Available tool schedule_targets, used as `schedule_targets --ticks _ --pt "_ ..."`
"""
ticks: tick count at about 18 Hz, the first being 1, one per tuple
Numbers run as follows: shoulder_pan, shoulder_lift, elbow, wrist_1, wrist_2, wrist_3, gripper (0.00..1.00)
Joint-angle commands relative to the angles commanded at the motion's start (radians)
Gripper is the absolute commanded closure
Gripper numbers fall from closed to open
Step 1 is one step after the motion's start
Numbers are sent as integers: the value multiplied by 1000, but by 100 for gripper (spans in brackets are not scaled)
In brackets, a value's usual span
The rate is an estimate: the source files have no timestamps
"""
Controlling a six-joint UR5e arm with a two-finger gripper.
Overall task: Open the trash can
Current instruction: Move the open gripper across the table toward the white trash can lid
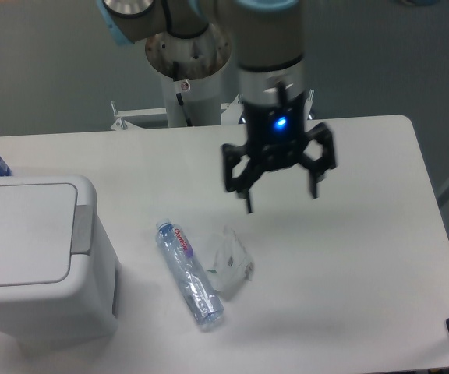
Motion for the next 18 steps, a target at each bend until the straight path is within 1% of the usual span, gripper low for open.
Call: schedule_targets --ticks 4,8,13,18 --pt "-41 -3 5 2 -2 -84 0" --pt "-86 -3 6 2 -2 -124 0" --pt "-138 -3 0 0 -3 -143 0" --pt "-169 -5 -2 0 -3 -169 0"
